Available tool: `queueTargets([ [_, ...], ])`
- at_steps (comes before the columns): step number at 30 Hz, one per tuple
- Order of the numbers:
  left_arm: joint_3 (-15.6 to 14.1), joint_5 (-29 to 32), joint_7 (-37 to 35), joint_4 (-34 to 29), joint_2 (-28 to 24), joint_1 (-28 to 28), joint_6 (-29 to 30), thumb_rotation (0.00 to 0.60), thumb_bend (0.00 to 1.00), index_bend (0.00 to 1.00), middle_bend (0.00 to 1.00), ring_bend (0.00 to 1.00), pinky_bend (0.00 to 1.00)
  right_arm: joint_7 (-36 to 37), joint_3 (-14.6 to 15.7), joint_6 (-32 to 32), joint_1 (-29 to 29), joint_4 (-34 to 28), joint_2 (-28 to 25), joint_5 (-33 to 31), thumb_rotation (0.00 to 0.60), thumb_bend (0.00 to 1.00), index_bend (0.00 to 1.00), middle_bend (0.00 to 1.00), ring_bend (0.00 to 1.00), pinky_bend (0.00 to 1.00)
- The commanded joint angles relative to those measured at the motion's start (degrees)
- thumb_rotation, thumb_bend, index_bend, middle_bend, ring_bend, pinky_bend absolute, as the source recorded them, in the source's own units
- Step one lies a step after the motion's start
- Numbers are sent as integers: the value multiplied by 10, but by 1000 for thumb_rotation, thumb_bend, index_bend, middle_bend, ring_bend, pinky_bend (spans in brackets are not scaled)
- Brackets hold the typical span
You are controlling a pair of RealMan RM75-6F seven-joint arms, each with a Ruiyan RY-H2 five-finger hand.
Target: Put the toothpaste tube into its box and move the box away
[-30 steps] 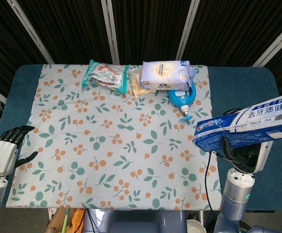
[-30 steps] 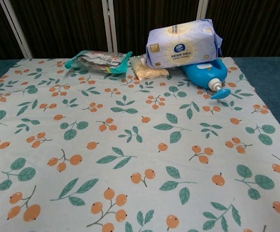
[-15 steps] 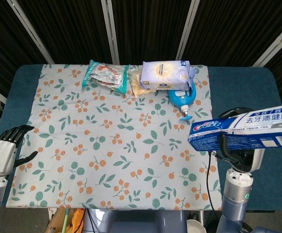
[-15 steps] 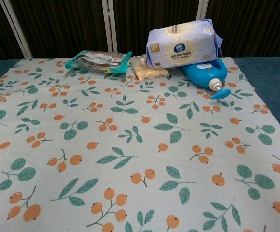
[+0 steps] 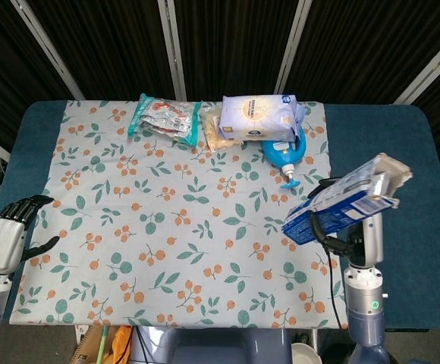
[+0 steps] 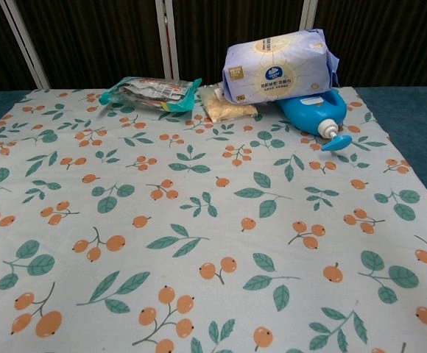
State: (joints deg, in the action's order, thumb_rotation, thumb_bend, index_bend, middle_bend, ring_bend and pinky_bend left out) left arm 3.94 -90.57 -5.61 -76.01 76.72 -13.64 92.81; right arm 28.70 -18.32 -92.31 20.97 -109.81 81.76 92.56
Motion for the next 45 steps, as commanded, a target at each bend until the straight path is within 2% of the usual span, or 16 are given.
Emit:
queueTargets([
  [1, -1, -3, -1, 2, -1, 0, 1, 600, 128, 245, 252, 287, 342, -88, 39, 64, 9, 35, -26, -7, 600, 564, 559, 657, 666, 726],
  [7, -1, -8, -7, 3, -4, 2, 0, 600, 128, 245, 253, 287, 342, -227, 102, 144, 7, 61, -55, -20, 600, 564, 559, 656, 666, 727],
  [13, -3, -12, -15, 1, -8, 3, 0, 600, 128, 246, 254, 287, 342, -332, 148, 187, -7, 92, -53, -55, 600, 564, 558, 657, 649, 722],
  [17, -5, -17, -15, -1, -10, 4, -1, 600, 128, 250, 255, 287, 342, -428, 167, 226, -6, 105, -52, -92, 600, 565, 558, 657, 646, 720],
  [21, -6, -22, -14, -2, -11, 5, 0, 600, 128, 253, 257, 287, 342, -489, 176, 241, -7, 113, -41, -116, 600, 564, 512, 651, 602, 662],
  [23, -6, -21, -14, -1, -12, 5, -1, 600, 128, 252, 257, 287, 342, -521, 179, 248, -7, 115, -37, -130, 600, 564, 460, 613, 553, 614],
  [26, -6, -19, -14, -4, -13, 6, -4, 600, 128, 252, 257, 287, 342, -571, 184, 254, -6, 112, -33, -146, 600, 543, 294, 468, 409, 491],
  [28, -6, -19, -14, -6, -14, 6, -5, 600, 128, 251, 256, 287, 342, -591, 186, 257, -6, 103, -32, -155, 600, 466, 149, 351, 299, 405],
  [31, -6, -22, -12, -9, -15, 7, -3, 600, 128, 246, 253, 287, 338, -615, 188, 258, -5, 83, -34, -164, 600, 376, 24, 232, 189, 315],
  [34, -8, -26, -10, -13, -17, 9, 0, 600, 127, 236, 242, 277, 320, -631, 190, 254, -6, 63, -34, -165, 600, 326, 0, 130, 92, 231],
  [37, -12, -31, -5, -22, -21, 12, 1, 600, 128, 221, 216, 247, 287, -648, 192, 249, -6, 42, -41, -163, 600, 308, 0, 67, 35, 200],
  [45, -27, -44, 9, -50, -43, 28, 12, 600, 128, 157, 141, 171, 187, -633, 193, 209, -24, 1, -87, -145, 600, 307, 0, 53, 24, 193],
])
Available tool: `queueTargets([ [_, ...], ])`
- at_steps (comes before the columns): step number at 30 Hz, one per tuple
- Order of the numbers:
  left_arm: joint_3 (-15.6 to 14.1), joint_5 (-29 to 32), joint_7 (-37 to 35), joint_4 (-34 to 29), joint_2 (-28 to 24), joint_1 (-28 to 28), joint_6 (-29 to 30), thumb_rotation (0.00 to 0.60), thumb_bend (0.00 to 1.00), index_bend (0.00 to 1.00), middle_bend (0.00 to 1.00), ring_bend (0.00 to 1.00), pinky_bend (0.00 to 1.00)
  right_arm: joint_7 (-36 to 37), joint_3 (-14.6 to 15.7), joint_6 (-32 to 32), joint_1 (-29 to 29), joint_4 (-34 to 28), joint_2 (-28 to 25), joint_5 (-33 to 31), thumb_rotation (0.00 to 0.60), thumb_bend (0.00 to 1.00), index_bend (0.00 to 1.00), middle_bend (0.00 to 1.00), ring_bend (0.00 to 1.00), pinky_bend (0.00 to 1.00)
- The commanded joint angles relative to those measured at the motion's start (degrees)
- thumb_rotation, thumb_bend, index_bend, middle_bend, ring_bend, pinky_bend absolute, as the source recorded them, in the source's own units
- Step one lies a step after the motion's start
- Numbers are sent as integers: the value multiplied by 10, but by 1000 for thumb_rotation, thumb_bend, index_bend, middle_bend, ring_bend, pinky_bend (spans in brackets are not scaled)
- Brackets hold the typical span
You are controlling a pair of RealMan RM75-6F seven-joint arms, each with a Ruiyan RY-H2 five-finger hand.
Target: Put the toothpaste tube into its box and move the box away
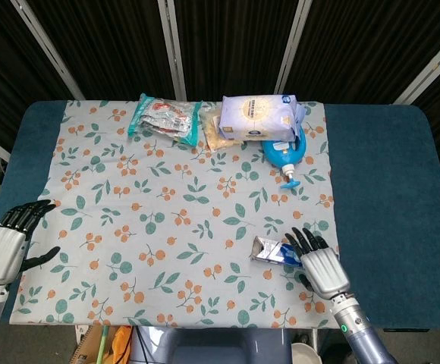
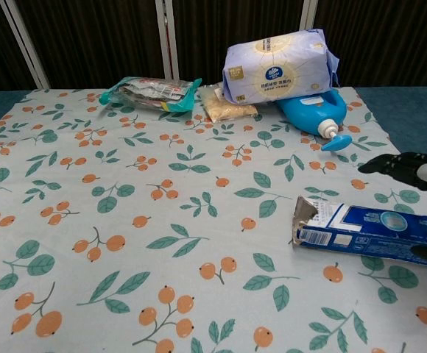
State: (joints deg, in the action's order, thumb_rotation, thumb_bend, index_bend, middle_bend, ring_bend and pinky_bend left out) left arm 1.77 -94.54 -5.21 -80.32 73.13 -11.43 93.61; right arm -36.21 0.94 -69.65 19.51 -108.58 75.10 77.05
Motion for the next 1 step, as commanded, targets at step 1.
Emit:
queueTargets([
  [1, -8, -5, 7, -11, -11, 9, 6, 600, 127, 149, 134, 163, 179, 31, 2, -29, -17, -13, -33, 19, 600, 307, 0, 53, 24, 190],
])
